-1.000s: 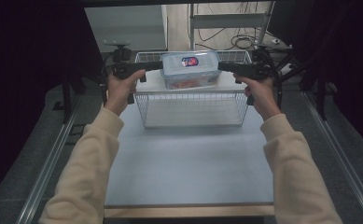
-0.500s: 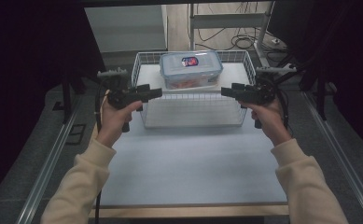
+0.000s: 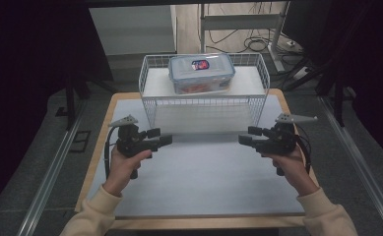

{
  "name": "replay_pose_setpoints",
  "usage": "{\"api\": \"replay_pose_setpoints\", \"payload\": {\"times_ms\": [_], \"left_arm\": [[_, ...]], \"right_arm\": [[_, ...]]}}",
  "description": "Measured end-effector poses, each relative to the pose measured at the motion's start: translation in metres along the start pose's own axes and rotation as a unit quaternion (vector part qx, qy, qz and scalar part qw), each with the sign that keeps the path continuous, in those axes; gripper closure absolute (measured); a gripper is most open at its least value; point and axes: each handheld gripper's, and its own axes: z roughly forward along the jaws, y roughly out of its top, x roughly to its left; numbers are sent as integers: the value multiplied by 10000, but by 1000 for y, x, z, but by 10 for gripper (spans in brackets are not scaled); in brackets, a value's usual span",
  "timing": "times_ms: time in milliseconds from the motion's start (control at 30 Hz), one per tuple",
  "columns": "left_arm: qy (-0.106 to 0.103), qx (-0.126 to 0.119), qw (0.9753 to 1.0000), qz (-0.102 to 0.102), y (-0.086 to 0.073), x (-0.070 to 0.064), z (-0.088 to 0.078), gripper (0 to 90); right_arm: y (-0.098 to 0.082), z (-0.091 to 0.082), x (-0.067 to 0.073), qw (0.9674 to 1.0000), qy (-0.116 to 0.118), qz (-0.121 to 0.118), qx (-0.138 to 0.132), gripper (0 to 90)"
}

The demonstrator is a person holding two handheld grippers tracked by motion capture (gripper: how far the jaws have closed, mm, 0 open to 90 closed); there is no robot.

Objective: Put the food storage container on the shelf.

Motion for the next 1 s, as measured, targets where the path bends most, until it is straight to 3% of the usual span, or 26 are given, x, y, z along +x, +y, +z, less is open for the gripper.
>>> {"api": "replay_pose_setpoints", "payload": {"times_ms": [133, 233, 267, 367, 600, 1000], "left_arm": [[41, 208, 9998, 19, -27, -1, 5, 284], [81, 285, 9995, 63, -37, -1, 7, 283], [91, 387, 9992, 61, -50, 0, 10, 283], [169, 546, 9983, 126, -62, 2, 16, 284], [254, 657, 9974, 161, -69, 4, 23, 284], [246, 621, 9977, 118, -68, 7, 22, 271]], "right_arm": [[-22, -1, -3, 9996, -122, -64, 227, 315], [-37, 0, -7, 9995, -113, 69, 302, 314], [-43, 1, -9, 9993, -119, 116, 338, 314], [-55, 5, -12, 9989, -145, 203, 393, 314], [-70, 11, -15, 9981, -201, 224, 544, 314], [-71, 9, -17, 9981, -219, 251, 518, 310]]}}
